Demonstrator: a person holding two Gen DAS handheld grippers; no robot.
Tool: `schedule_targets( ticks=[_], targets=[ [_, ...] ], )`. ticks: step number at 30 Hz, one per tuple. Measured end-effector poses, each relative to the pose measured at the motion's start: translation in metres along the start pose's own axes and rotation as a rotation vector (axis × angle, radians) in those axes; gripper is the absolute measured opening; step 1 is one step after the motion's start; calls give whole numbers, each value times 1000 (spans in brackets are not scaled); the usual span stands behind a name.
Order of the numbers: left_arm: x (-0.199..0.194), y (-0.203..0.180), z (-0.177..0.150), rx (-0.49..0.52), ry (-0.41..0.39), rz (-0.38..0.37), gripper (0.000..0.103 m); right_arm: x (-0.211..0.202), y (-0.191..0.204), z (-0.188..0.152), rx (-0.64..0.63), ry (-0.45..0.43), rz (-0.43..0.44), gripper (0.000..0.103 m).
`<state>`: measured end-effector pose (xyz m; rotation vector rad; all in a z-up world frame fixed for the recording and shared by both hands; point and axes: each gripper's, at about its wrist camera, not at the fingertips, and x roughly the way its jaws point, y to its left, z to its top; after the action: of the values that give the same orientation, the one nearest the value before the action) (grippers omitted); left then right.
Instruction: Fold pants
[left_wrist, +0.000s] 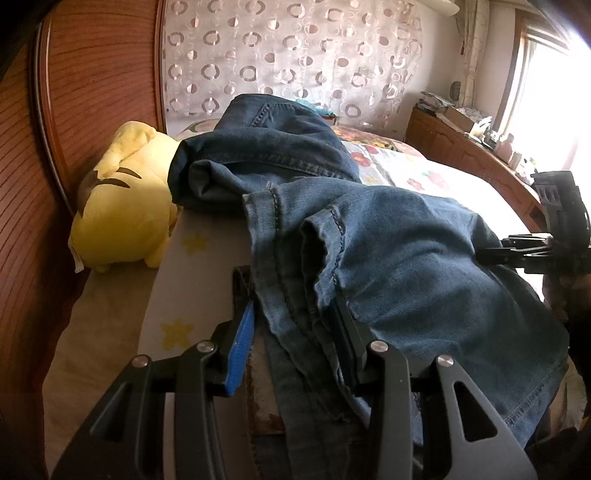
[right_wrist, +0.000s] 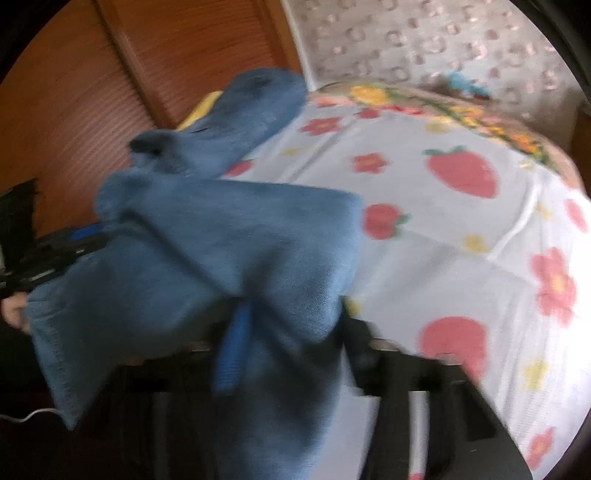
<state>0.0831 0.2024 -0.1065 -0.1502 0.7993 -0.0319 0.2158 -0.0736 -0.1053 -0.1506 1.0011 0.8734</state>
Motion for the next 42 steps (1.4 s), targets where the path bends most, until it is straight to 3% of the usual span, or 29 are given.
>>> schedule_targets(
  ticks=[1,3,9,13,17,21,27,32,38,42],
  targets=[
    [-1,1,0,-2,-3,1,40,0,1,0,-1,3,7,14],
    [-5,0,3,-4,-10,6,40,-3,6,1,-20,-3,23,10],
    [-31,-18,26,19,-79,-5,40,-74,41,24,-93,-177,3,7],
    [-43,-42,51,77,-131,-22,40,-113,52,38,-117,-240,-50,6],
    [-44,-69,70,125,-156,-62,40,-159,41,37,-86,-307,-115,5],
    [-31,-91,80,176,-148,-105,40,-184,-2,26,24,-317,-141,4],
    [-6,-90,74,167,-94,-106,40,-184,-12,11,40,-296,-144,3],
    [-8,-83,62,143,-97,-110,40,-182,-13,13,37,-293,-160,4],
    [-3,-88,43,110,-65,-171,40,-163,-39,10,86,-257,-204,4],
    [16,-92,33,129,-49,-114,40,-137,-66,3,142,-189,-231,6]
  ],
)
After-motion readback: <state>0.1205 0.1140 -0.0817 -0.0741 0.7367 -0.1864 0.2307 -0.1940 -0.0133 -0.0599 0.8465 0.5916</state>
